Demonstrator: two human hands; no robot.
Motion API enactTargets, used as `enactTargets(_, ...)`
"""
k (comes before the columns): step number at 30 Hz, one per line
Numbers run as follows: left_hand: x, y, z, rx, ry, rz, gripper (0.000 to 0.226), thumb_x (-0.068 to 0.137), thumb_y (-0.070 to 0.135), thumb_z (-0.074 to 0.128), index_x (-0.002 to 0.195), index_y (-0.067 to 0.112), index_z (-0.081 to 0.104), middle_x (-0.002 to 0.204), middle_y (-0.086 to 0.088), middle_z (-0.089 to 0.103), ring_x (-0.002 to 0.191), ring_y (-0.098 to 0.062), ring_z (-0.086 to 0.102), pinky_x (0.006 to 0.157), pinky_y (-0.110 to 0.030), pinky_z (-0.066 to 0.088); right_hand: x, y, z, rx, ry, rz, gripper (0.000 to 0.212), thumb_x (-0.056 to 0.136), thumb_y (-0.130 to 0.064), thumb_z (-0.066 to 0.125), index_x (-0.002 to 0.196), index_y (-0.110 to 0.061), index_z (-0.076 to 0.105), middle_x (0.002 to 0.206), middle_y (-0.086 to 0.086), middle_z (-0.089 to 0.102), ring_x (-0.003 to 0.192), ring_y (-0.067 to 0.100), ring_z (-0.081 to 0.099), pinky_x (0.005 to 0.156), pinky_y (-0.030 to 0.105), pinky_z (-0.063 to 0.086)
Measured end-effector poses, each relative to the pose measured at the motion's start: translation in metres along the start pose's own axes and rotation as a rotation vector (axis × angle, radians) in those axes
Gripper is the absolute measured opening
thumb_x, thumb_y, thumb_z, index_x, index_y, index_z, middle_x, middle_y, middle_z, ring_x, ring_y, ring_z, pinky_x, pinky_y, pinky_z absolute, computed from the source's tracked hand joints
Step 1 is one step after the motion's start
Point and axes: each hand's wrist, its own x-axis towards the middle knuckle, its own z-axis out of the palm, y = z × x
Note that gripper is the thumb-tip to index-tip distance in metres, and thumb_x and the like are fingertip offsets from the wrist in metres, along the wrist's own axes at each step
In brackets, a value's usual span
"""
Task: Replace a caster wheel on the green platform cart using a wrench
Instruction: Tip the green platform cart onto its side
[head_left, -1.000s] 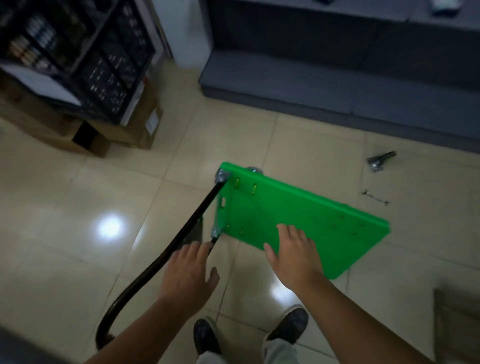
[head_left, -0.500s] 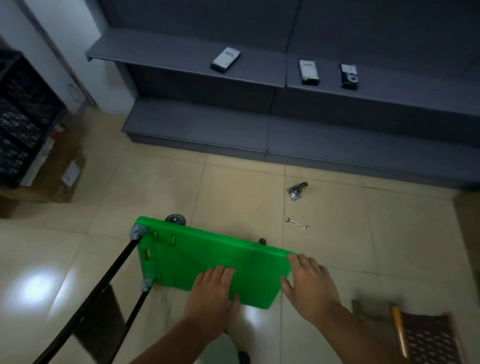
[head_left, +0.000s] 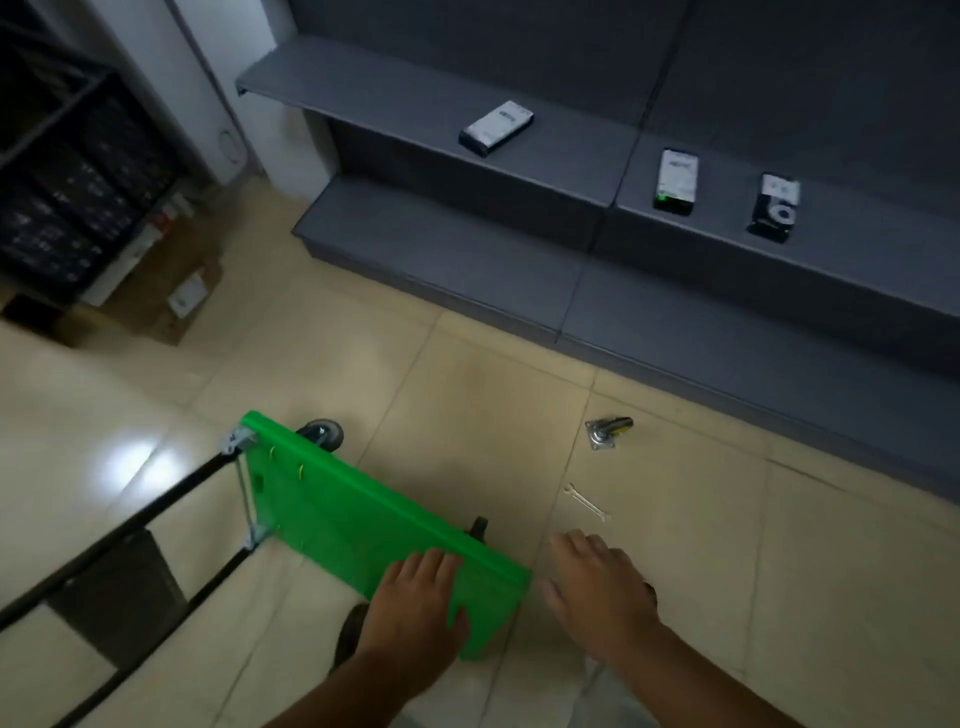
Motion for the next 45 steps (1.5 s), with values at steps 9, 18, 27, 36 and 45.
enactTargets(9, 0.032, 0.114, 0.035, -0.161, 0.126, -0.435, 0.054, 0.098, 0.055, 0.050, 0.145, 0.028, 0.050, 0.136, 0.009, 0.058, 0.123, -0.012, 0.055, 0.105, -0.028, 0.042, 0.026, 0.092, -0.007, -0.085, -0.094, -0.266, 0.043, 0.102, -0.044, 0.042, 0.140, -0.024, 0.041, 0.136, 0.001, 0.050, 0.127, 0.025, 0.047, 0.098, 0.037, 0.039)
enactTargets(18, 0.121, 0.077, 0.162, -0.231, 0.284, -0.693, 0.048, 0.091, 0.045, 0.070, 0.129, 0.018, 0.065, 0.118, -0.003, 0.067, 0.106, -0.026, 0.065, 0.089, -0.039, 0.052, 0.150, 0.099, 0.123, -0.001, -0.138, -0.404, 0.049, 0.100, -0.047, 0.045, 0.143, -0.026, 0.040, 0.139, -0.002, 0.051, 0.130, 0.022, 0.047, 0.099, 0.036, 0.040)
enactTargets(27, 0.163, 0.070, 0.318, -0.485, 0.610, -1.038, 0.057, 0.088, 0.058, 0.068, 0.135, 0.033, 0.047, 0.124, 0.014, 0.057, 0.111, -0.007, 0.059, 0.081, -0.034, 0.061, 0.232, 0.135, 0.276, 0.269, -0.271, -0.728, 0.041, 0.094, -0.066, 0.047, 0.120, -0.035, 0.051, 0.118, -0.016, 0.055, 0.111, 0.009, 0.052, 0.083, 0.030, 0.044)
enactTargets(36, 0.176, 0.065, 0.378, -0.602, 0.908, -0.909, 0.073, 0.084, 0.071, 0.059, 0.145, 0.039, 0.034, 0.138, 0.016, 0.040, 0.135, -0.004, 0.047, 0.100, -0.020, 0.042, 0.266, 0.141, 0.318, 0.675, -0.344, -0.958, 0.025, 0.088, -0.060, 0.061, 0.105, -0.066, 0.044, 0.099, -0.044, 0.055, 0.092, -0.021, 0.054, 0.072, 0.004, 0.042)
enactTargets(45, 0.189, 0.055, 0.370, -0.954, 1.090, -0.767, 0.084, 0.073, 0.052, 0.073, 0.146, 0.046, 0.034, 0.132, 0.040, 0.051, 0.126, 0.022, 0.046, 0.092, -0.006, 0.045, 0.263, 0.128, 0.348, 1.117, -0.544, -0.878, 0.049, 0.080, -0.054, 0.074, 0.103, -0.011, 0.070, 0.096, 0.016, 0.074, 0.087, 0.033, 0.069, 0.082, 0.062, 0.052)
